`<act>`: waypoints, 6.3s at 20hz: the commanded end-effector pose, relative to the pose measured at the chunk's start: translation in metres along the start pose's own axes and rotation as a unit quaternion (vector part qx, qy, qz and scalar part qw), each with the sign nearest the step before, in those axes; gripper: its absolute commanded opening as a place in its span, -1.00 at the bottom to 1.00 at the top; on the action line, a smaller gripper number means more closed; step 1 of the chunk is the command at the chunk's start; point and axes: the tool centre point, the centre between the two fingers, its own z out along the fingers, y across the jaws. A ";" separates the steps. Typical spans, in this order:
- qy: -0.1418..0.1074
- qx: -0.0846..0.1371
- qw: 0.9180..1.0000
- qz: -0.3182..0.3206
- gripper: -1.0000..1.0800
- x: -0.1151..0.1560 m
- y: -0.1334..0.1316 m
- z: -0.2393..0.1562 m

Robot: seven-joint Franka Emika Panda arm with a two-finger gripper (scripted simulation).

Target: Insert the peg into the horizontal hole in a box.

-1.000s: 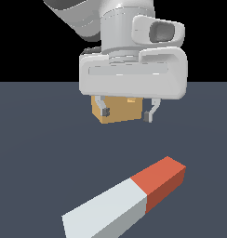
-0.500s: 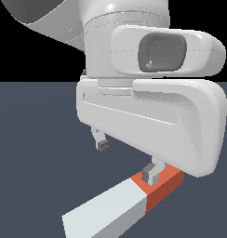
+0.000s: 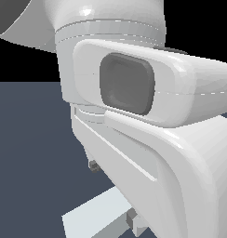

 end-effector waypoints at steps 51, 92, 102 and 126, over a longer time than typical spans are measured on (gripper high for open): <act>0.000 -0.001 0.984 -0.181 -1.00 0.098 0.001 0.023; 0.000 0.000 0.776 -0.631 -1.00 0.300 -0.170 -0.046; 0.000 -0.002 0.775 -0.632 -1.00 0.300 -0.169 -0.048; 0.000 -0.002 0.775 -0.632 -1.00 0.322 -0.284 -0.048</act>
